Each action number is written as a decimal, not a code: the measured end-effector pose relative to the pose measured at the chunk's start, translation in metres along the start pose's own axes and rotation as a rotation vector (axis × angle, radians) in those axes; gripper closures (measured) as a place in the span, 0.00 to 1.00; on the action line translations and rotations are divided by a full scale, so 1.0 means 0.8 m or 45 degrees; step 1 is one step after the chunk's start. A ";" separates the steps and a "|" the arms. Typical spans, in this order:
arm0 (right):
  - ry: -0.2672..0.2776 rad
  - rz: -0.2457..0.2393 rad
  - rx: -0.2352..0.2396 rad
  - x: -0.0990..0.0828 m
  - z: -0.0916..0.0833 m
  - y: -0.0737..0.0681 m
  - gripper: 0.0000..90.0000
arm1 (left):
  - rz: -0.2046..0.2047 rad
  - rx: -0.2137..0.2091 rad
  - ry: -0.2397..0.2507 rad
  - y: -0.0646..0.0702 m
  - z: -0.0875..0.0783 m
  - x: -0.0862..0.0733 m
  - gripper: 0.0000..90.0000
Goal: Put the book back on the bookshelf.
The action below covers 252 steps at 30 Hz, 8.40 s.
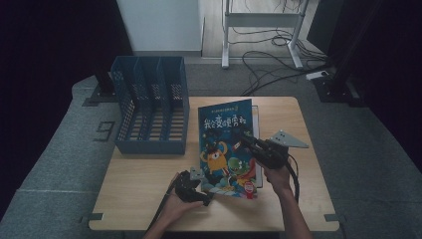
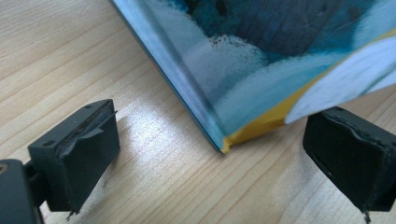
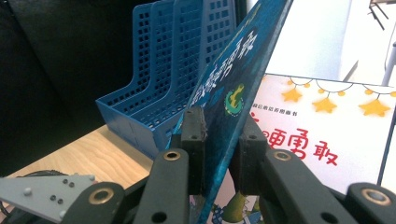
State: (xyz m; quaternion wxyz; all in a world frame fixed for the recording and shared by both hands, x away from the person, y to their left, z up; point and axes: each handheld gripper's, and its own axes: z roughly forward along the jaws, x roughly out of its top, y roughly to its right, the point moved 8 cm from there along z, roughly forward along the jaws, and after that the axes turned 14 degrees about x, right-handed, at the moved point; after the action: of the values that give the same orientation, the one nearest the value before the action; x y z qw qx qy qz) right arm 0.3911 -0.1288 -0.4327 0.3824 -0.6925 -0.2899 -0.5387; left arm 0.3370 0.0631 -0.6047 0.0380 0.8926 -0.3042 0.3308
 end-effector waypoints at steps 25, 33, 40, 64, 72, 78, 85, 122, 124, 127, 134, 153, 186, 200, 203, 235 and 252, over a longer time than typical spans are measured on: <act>-0.009 -0.047 0.007 0.002 0.000 -0.006 0.85 | -0.002 -0.030 -0.001 0.001 -0.002 0.000 0.04; -0.040 -0.087 0.003 0.016 0.015 -0.001 0.85 | -0.031 -0.029 -0.005 -0.008 0.007 0.011 0.04; -0.019 -0.085 0.014 0.015 0.010 -0.008 0.86 | -0.021 -0.017 -0.002 -0.007 0.008 0.011 0.04; -0.044 -0.079 0.085 0.006 -0.014 -0.024 0.88 | 0.001 0.022 -0.002 -0.004 0.008 0.008 0.04; -0.033 -0.091 0.082 0.006 -0.016 -0.024 0.88 | -0.009 0.034 -0.003 -0.004 0.009 0.009 0.04; -0.041 -0.094 0.092 0.010 -0.009 -0.016 0.88 | -0.028 0.037 -0.010 -0.009 0.014 0.015 0.03; -0.039 -0.139 0.120 0.023 0.011 -0.006 0.89 | -0.091 0.032 -0.015 -0.023 0.024 0.028 0.03; -0.005 -0.167 0.167 -0.002 -0.030 -0.032 0.90 | -0.152 0.035 0.037 -0.021 0.017 0.019 0.07; -0.003 -0.172 0.164 -0.004 -0.033 -0.034 0.90 | -0.157 0.033 0.042 -0.022 0.016 0.019 0.07; 0.003 -0.180 0.163 -0.008 -0.038 -0.038 0.90 | -0.172 0.030 0.045 -0.022 0.016 0.020 0.08; -0.011 -0.178 0.144 -0.017 -0.048 -0.039 0.88 | -0.177 0.015 0.070 -0.021 0.013 0.022 0.12; -0.035 -0.175 0.098 -0.046 -0.070 -0.032 0.82 | -0.225 -0.046 0.308 -0.022 -0.018 0.049 0.19; -0.102 -0.160 0.199 -0.081 -0.092 -0.024 0.87 | -0.118 -0.166 0.542 -0.021 -0.062 0.107 0.23; -0.113 -0.143 0.114 -0.092 -0.083 -0.007 0.67 | -0.057 -0.178 0.630 -0.006 -0.084 0.113 0.29; -0.110 -0.142 0.091 -0.091 -0.081 -0.005 0.63 | -0.074 -0.180 0.631 -0.007 -0.084 0.113 0.32; -0.100 -0.062 -0.152 -0.097 -0.071 0.022 0.30 | -0.049 -0.197 0.705 -0.001 -0.102 0.116 0.50; -0.112 -0.044 -0.160 -0.099 -0.055 0.019 0.21 | -0.025 -0.182 0.742 0.006 -0.115 0.127 0.58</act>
State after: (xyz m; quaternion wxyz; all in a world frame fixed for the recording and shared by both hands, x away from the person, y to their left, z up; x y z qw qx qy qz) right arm 0.3603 -0.1733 -0.5070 0.3158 -0.7331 -0.2840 -0.5313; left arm 0.3427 0.0317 -0.4713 0.1897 0.7579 -0.2942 0.5505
